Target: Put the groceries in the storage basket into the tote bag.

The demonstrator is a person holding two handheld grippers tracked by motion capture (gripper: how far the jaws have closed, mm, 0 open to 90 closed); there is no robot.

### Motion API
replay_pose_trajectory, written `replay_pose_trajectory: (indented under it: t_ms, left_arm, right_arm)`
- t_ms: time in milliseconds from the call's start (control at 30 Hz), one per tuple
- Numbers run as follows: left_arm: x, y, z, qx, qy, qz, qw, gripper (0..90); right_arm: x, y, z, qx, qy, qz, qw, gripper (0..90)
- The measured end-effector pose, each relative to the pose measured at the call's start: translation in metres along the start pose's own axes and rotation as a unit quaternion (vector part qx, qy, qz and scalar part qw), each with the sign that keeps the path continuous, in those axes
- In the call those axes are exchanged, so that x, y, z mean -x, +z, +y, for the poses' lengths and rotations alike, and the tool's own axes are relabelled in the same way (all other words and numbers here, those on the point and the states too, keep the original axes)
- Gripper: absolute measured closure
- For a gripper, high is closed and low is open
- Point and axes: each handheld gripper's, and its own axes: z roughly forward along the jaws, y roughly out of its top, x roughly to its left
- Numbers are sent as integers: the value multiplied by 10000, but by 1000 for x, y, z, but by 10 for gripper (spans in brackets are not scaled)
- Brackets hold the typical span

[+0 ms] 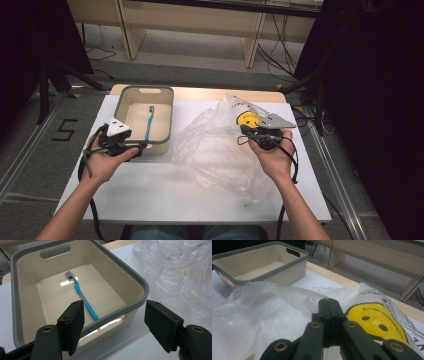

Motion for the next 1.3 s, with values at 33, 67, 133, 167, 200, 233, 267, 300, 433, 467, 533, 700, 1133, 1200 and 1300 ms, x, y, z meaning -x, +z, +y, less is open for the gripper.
replay_pose_trajectory:
  t_ms: [33, 67, 133, 167, 200, 233, 267, 300, 433, 467, 533, 700, 1133, 1200, 1300]
  left_arm:
    - [0, 1, 2, -13, 8, 2, 10000, 320]
    - [-1, 3, 4, -19, 16, 6, 10000, 320]
    - [-2, 5, 7, -32, 22, 23, 10000, 320]
    - [-2, 7, 9, -30, 13, 37, 10000, 320]
    - [-3, 8, 10, -40, 21, 58, 10000, 320]
    - [-3, 10, 11, -68, 23, 48, 10000, 321]
    - [-3, 12, 12, -100, 34, 45, 9999, 321]
    - [-3, 14, 13, -140, 72, 36, 9999, 321]
    - [-5, 19, 17, -179, 80, 56, 9998, 325]
    - [-6, 19, 18, -180, 71, 70, 9998, 327]
    - [-8, 20, 21, -184, 55, 80, 9998, 326]
    - [-11, 25, 28, -263, 70, 94, 9996, 326]
    - [-20, 40, 37, -341, -17, 243, 9991, 324]
    - [-22, 43, 39, -405, 7, 244, 9989, 324]
    - [-23, 48, 42, -448, 12, 246, 9987, 323]
  right_arm:
    - [1, 0, 0, 10, 1, -5, 10000, 900]
    - [1, 0, 0, 10, 1, -5, 10000, 900]
    - [1, -1, 0, 6, 13, 1, 10000, 900]
    - [2, -1, 0, 18, 15, 2, 10000, 900]
    - [2, -1, 0, 22, 28, -8, 10000, 900]
    - [2, -1, 0, 27, 24, -8, 10000, 900]
    - [1, -1, 0, 26, 15, -4, 10000, 900]
    - [1, -1, 0, 19, 9, 5, 10000, 900]
    - [0, 0, 0, 2, 8, 15, 10000, 900]
    - [0, 0, 0, -3, 10, 17, 10000, 900]
    - [0, 0, 0, -2, 13, 22, 10000, 900]
    - [0, 1, -1, -6, 14, 42, 10000, 900]
    - [0, 1, -1, -38, 12, 55, 10000, 900]
    - [-1, 1, -1, -40, 12, 55, 10000, 900]
    - [-1, 2, -1, -32, -3, 63, 10000, 900]
